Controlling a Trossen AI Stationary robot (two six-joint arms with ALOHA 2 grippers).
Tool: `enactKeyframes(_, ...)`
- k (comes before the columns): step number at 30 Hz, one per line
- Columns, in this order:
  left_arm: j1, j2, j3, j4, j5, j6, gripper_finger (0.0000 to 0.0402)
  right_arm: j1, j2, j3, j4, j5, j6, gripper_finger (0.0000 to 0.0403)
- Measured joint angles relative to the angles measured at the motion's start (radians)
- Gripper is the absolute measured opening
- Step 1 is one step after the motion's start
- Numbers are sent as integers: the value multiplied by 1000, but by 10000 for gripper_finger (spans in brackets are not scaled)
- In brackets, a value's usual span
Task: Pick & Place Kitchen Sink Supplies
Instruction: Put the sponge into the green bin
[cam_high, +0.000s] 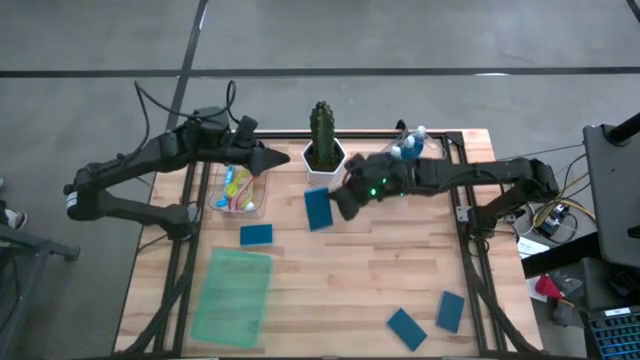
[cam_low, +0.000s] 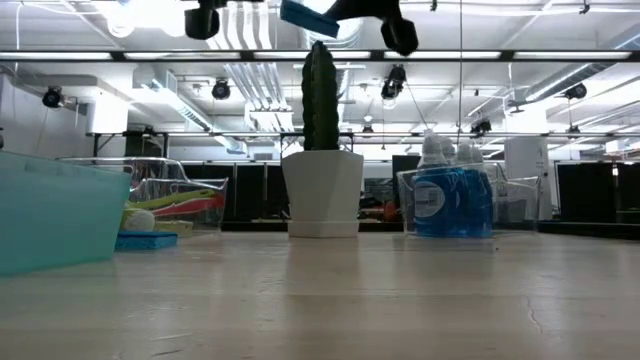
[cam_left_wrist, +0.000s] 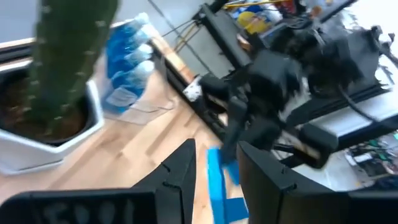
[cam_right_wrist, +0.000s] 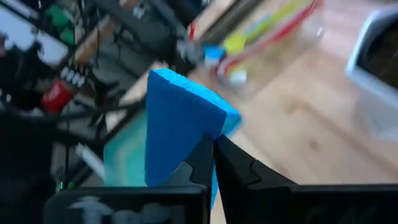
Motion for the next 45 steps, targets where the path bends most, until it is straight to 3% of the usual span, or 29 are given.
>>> enactKeyframes(9,-39,0,0,24,-58,-44,113,-83,0,128,-42,70,-77,8)
enactKeyframes(20,-87,41,0,142,-65,-48,206,-119,4,161,13,68,-89,8)
enactKeyframes(31,-91,125,0,147,-80,-77,208,-119,7,160,33,67,-81,8)
enactKeyframes(36,-91,138,0,147,-80,-83,176,-119,7,160,33,67,-83,8)
enactKeyframes(42,-91,132,0,146,-66,-98,92,-119,7,159,33,67,-86,8)
enactKeyframes(45,-90,122,0,148,0,-100,47,-118,7,159,36,61,-100,8)
